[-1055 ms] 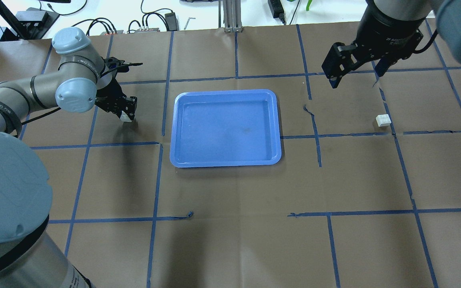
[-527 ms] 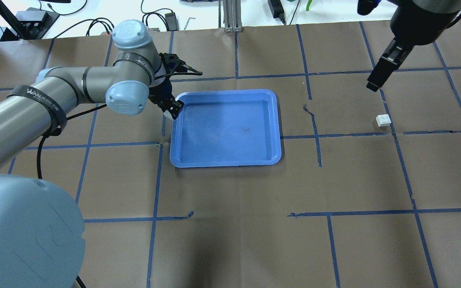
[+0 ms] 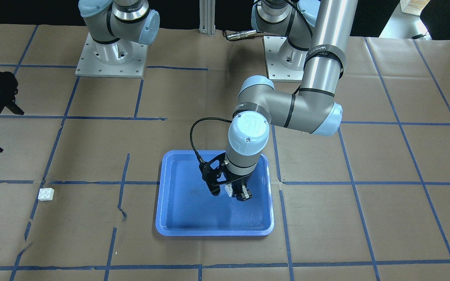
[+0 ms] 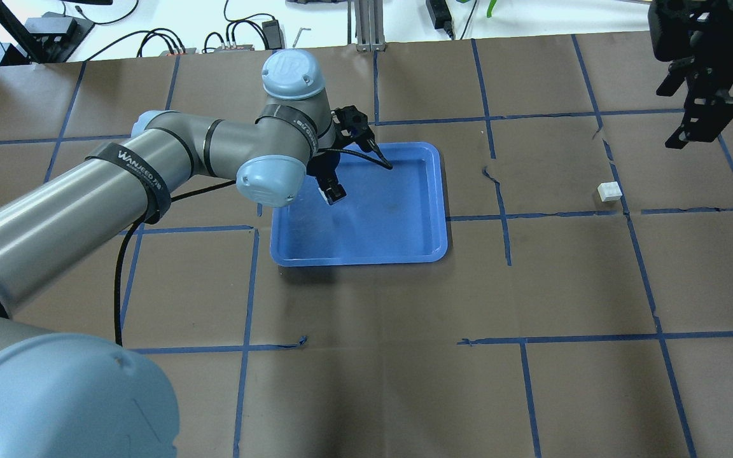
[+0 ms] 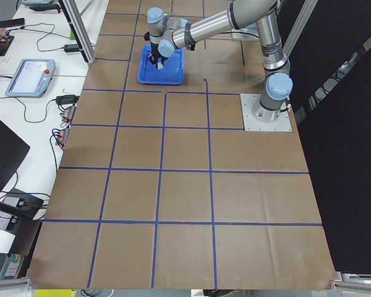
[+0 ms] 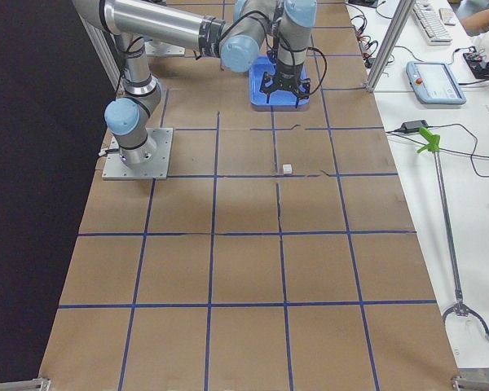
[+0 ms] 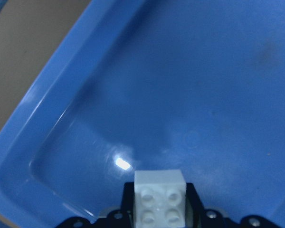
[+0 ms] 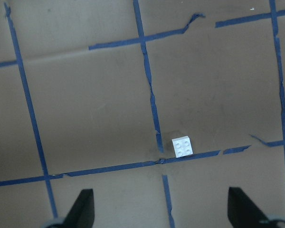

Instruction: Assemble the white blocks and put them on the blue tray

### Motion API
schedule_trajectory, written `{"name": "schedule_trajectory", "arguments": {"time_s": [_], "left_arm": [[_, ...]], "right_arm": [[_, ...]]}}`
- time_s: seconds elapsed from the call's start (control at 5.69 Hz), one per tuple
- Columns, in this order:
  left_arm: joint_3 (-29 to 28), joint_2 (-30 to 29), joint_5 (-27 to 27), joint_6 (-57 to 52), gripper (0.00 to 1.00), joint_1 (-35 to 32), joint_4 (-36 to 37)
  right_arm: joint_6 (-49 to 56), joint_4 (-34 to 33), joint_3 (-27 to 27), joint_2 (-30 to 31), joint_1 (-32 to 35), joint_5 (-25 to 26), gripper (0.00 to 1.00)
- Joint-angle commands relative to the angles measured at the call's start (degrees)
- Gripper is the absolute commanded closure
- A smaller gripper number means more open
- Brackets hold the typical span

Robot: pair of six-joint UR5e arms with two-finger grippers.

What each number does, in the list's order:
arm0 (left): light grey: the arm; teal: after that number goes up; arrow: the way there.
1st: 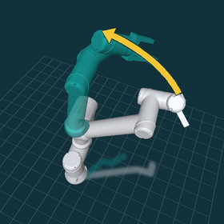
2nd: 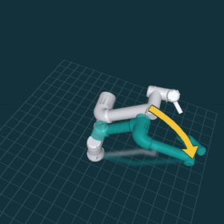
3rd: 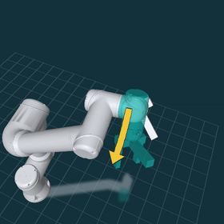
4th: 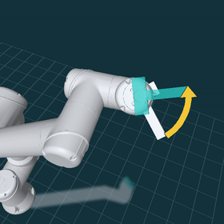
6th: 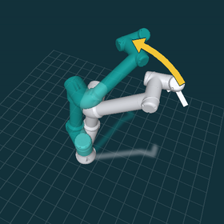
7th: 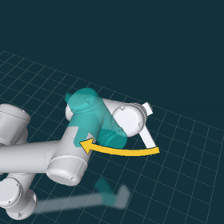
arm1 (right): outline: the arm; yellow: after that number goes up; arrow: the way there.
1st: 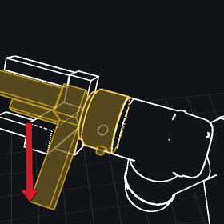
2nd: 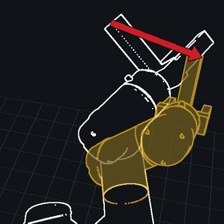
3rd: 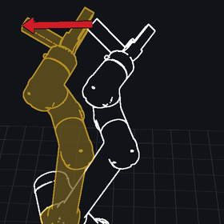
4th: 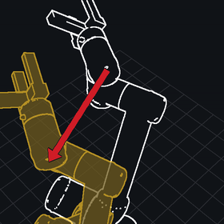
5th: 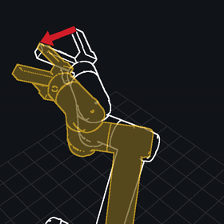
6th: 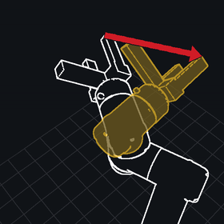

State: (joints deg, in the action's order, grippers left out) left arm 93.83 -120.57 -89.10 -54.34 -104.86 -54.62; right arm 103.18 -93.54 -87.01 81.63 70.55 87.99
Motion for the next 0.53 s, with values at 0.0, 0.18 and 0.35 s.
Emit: {"name": "schedule_trajectory", "arguments": {"time_s": [0.0,0.18,0.35], "left_arm": [[0.74,-1.16,0.42,-14.41,1.00,-3.14,2.92],[1.27,-2.29,0.51,-14.65,1.00,-3.42,3.11],[1.88,-1.95,0.51,-14.65,1.00,-3.68,3.20]], "right_arm": [[9.39,-2.43,0.00,-5.84,-5.57,-6.56,0.00],[12.28,-2.44,-0.09,-9.70,-8.30,-8.60,0.00],[17.79,-3.65,-0.18,-13.83,-9.72,-14.11,0.00]]}}
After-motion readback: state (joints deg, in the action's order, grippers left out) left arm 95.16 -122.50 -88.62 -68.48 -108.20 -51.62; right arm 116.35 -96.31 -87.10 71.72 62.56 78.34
